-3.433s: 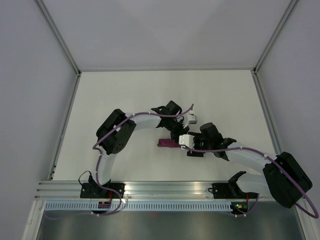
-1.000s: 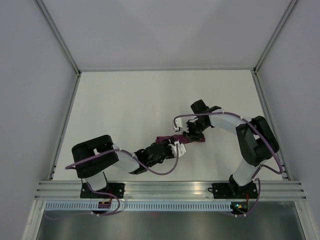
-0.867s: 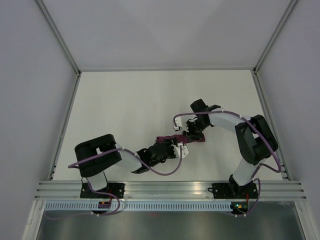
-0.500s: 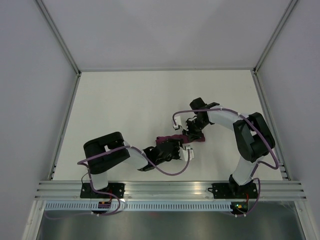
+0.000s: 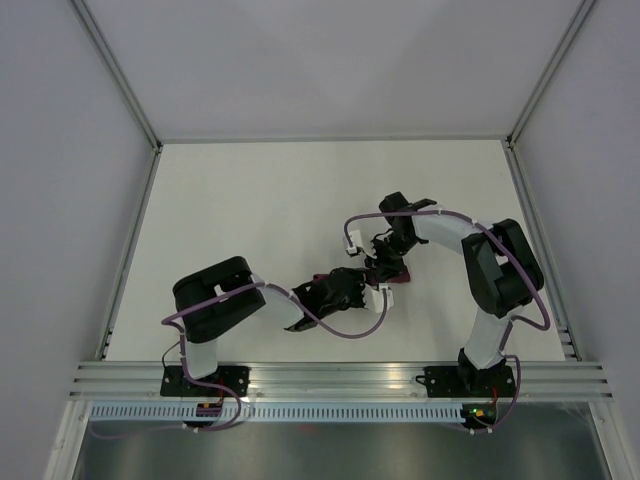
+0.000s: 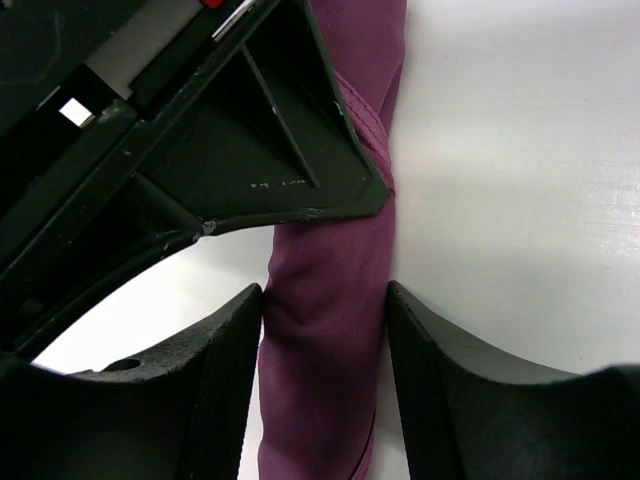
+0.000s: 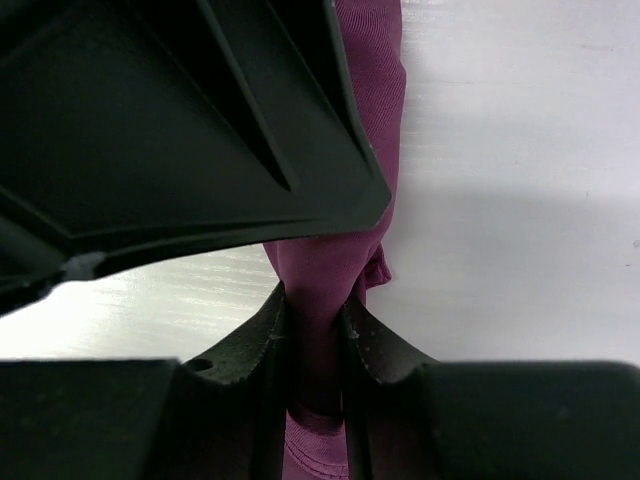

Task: Fold the napkin, place the utensils inside, and roll it up
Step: Roll the napkin with the utensil

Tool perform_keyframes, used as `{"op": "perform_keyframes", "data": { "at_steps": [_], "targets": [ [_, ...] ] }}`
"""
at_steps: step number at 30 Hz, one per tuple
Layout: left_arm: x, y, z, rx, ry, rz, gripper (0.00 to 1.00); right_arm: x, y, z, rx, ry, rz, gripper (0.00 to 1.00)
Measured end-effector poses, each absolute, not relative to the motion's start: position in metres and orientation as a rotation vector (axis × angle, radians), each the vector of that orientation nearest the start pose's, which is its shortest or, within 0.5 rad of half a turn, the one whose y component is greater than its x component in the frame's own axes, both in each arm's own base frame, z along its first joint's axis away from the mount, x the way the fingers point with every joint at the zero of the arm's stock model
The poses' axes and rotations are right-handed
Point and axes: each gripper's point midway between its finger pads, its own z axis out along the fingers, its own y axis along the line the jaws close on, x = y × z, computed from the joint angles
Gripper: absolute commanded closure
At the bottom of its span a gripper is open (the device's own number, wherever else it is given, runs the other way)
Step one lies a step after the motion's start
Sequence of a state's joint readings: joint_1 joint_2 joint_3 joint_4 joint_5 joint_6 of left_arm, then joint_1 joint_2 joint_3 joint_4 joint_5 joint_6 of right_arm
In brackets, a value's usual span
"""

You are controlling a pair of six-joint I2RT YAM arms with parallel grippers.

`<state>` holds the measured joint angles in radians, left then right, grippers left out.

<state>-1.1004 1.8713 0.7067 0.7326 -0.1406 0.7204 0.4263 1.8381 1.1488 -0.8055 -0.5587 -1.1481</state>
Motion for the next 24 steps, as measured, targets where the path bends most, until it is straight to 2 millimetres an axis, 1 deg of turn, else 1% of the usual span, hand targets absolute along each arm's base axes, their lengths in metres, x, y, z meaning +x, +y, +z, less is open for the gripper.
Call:
{"op": "perform_keyframes", "data": {
  "at_steps": [3, 6, 7, 9, 10, 11, 12, 13, 14, 15, 16, 19, 24],
  "targets": [
    [0.256, -0.385, 0.033, 1.536, 1.305, -0.107, 0.47, 0.265, 0.187, 0.015, -2.001, 1.946, 0.723, 0.73],
    [0.258, -0.386, 0.031, 1.554, 1.320, -0.106, 0.53, 0.264, 0.187, 0.015, -2.009, 1.949, 0.736, 0.73],
    [0.259, -0.386, 0.030, 1.561, 1.325, -0.105, 0.58, 0.264, 0.187, 0.015, -2.012, 1.950, 0.740, 0.72],
    [0.258, -0.387, 0.028, 1.583, 1.335, -0.114, 0.64, 0.264, 0.186, 0.015, -2.018, 1.951, 0.744, 0.72],
    [0.258, -0.388, 0.027, 1.594, 1.342, -0.116, 0.71, 0.264, 0.185, 0.015, -2.019, 1.953, 0.745, 0.71],
    [0.259, -0.389, 0.027, 1.600, 1.345, -0.119, 0.75, 0.265, 0.184, 0.016, -2.020, 1.955, 0.745, 0.69],
    [0.259, -0.390, 0.027, 1.607, 1.348, -0.123, 0.79, 0.265, 0.183, 0.016, -2.020, 1.961, 0.745, 0.62],
    [0.259, -0.391, 0.027, 1.612, 1.350, -0.126, 0.85, 0.266, 0.182, 0.016, -2.018, 1.968, 0.747, 0.59],
    [0.260, -0.392, 0.028, 1.614, 1.352, -0.130, 0.87, 0.266, 0.181, 0.016, -2.019, 1.972, 0.752, 0.55],
    [0.261, -0.394, 0.031, 1.610, 1.348, -0.133, 0.89, 0.266, 0.179, 0.016, -2.019, 1.979, 0.749, 0.48],
    [0.263, -0.396, 0.032, 1.608, 1.348, -0.134, 0.93, 0.266, 0.177, 0.016, -2.019, 1.986, 0.753, 0.45],
    [0.264, -0.396, 0.033, 1.611, 1.361, -0.143, 0.96, 0.263, 0.174, 0.018, -2.012, 2.005, 0.772, 0.38],
    [0.264, -0.396, 0.032, 1.607, 1.388, -0.158, 0.97, 0.266, 0.165, 0.022, -1.980, 2.044, 0.776, 0.34]
  ]
}}
